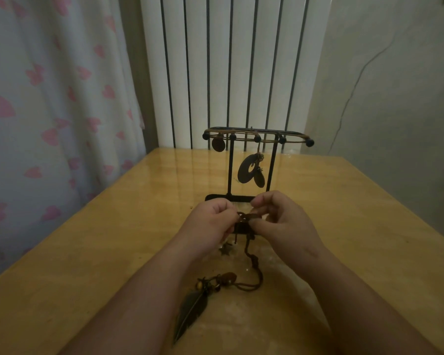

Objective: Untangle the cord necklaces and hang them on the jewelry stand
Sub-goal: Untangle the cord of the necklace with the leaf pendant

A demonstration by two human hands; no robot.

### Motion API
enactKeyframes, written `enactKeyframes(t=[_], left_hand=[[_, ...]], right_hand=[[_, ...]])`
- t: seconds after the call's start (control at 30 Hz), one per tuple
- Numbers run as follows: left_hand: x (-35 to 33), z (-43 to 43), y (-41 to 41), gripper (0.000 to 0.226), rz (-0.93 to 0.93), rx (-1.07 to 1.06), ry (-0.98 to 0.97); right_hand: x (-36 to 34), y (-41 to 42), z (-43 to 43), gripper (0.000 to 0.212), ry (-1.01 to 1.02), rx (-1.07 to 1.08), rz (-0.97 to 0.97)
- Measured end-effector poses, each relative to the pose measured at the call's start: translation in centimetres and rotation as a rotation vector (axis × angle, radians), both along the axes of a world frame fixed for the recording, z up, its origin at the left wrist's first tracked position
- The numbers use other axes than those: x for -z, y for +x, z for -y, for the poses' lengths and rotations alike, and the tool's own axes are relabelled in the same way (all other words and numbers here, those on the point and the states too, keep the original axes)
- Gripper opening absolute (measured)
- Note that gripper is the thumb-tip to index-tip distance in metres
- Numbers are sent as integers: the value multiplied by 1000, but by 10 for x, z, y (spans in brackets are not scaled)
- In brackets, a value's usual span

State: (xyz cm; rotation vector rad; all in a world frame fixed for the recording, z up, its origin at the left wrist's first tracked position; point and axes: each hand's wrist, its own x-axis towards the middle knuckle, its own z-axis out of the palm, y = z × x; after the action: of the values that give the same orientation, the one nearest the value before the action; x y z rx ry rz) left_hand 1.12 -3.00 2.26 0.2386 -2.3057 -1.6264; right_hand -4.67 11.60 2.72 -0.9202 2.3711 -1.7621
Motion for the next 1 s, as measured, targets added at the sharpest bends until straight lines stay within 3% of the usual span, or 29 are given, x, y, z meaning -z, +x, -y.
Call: enactKeyframes(t=[0.13, 0.37, 0.5, 0.6, 0.7, 0.77, 0.9, 1.0], left_hand=[[0, -1, -1, 24, 18, -2, -17], [1, 2, -2, 21, 62, -14, -9], [2, 3, -3, 21, 67, -21, 35], [1, 2, -2, 21, 58, -20, 49], [1, 1, -2, 22, 63, -22, 31], [1, 2, -2, 23, 69, -35, 33], [2, 6, -3, 25, 88, -60, 42], [3, 4, -4, 23, 101, -52, 69]], right_hand=[[-2, 0, -1, 22, -150, -18, 145], [-4, -11, 0, 32, -357, -48, 487], [-6, -3, -4, 20, -159, -135, 311], [-2, -1, 0, 10, 9, 8, 145], [-1, -2, 2, 10, 53, 78, 131], [-2, -3, 1, 19, 13, 100, 169], [-10, -6, -3, 25, -336, 5, 455], [-12, -7, -4, 20, -337, -48, 538]])
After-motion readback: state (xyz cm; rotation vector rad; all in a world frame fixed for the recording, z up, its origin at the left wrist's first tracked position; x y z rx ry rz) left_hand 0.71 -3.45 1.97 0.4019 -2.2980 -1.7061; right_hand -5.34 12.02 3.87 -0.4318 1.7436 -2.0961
